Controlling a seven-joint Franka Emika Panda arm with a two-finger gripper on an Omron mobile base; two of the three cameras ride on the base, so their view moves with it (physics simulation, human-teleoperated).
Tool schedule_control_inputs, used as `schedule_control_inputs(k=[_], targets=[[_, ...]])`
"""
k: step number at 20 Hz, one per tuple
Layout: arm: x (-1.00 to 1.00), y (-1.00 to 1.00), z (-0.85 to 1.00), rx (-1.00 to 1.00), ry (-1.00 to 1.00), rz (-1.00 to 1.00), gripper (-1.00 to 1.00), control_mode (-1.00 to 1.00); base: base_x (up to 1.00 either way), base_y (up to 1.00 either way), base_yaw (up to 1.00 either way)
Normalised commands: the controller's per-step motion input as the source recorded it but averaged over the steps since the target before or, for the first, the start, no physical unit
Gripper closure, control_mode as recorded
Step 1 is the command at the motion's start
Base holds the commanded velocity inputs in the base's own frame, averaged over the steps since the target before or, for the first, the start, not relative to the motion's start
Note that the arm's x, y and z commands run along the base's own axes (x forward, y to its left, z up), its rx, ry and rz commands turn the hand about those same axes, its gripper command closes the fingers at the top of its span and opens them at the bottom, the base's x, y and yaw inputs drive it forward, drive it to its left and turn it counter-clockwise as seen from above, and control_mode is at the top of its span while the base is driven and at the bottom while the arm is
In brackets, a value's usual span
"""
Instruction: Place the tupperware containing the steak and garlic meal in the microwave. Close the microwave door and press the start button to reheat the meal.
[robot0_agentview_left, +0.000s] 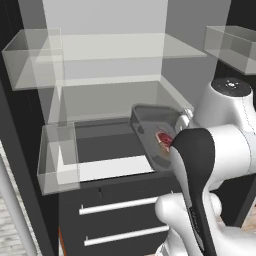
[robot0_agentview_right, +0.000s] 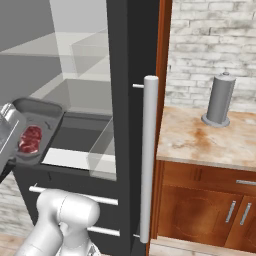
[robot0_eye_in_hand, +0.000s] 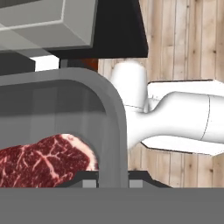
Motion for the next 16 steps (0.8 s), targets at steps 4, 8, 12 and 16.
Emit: schedule_control_inputs(k=[4,8,12,16], targets=[[-0.45,0.03,0.01,-0.02,0.02,-0.03,1.00,-1.00,0.00,0.00,0.00],[0.03,-0.33,0.05,0.00,0.00,-0.09,1.00,-1.00,0.00,0.00,0.00],[0.07,-0.26,0.00,0.00,0.00,-0.01,1.00,-1.00,0.00,0.00,0.00],[0.11,0.00,0.00,0.00,0.02,0.00,1.00,-1.00,0.00,0.00,0.00]])
